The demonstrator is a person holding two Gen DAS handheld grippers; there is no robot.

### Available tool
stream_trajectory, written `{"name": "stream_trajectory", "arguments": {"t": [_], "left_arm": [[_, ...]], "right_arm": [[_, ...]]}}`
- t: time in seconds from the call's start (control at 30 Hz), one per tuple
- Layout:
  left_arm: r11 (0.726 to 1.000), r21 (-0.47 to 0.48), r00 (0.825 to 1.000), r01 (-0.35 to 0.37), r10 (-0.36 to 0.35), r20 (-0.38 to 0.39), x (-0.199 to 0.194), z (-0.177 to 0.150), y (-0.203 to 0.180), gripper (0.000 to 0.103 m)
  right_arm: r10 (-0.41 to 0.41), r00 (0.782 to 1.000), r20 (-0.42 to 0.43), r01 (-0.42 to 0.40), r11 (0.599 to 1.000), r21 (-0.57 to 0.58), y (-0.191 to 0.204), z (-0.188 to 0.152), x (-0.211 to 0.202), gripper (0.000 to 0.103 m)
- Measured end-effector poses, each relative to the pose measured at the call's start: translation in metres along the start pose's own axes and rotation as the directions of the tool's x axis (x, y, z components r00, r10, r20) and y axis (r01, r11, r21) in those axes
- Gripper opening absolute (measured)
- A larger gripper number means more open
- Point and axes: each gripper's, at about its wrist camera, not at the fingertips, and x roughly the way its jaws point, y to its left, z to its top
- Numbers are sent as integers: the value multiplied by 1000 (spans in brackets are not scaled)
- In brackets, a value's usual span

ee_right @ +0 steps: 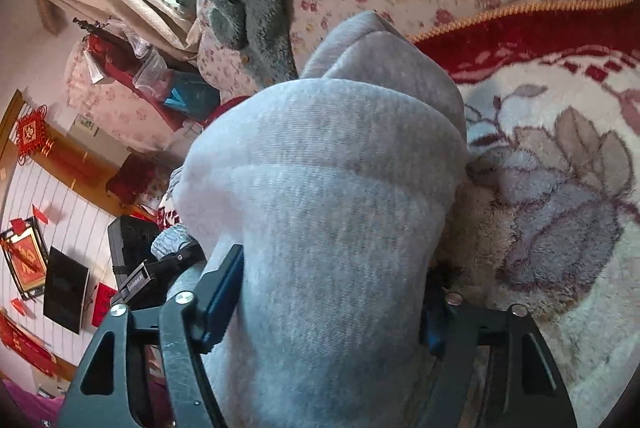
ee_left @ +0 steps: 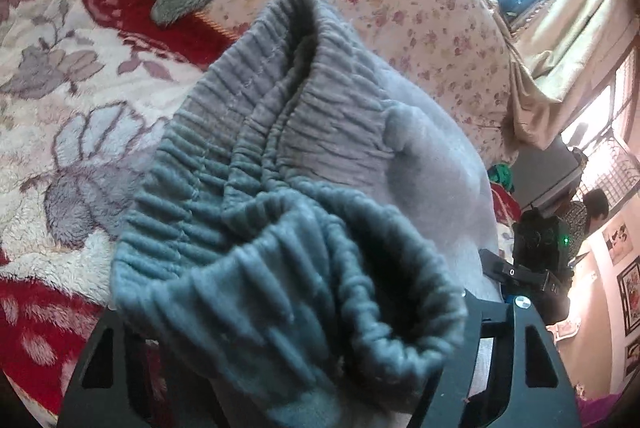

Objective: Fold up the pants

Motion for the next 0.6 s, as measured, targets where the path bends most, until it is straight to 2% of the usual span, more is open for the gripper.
{"name": "stream_trajectory", "arguments": {"t": [0.27, 0.4, 0.6], "left_arm": [[996, 62, 998, 66, -67, 19, 9, 3, -62, 73], [989, 102, 994, 108, -109, 1, 32, -1, -102, 73], [980, 127, 988, 151, -143, -65, 86, -22, -150, 73]], "right_arm": [[-28, 996, 85, 28, 1000, -3, 3, 6, -62, 75], [-72, 989, 132, 72, 997, 3, -6, 5, -107, 75], [-159, 974, 165, 154, 987, 38, -45, -4, -166, 75]]}}
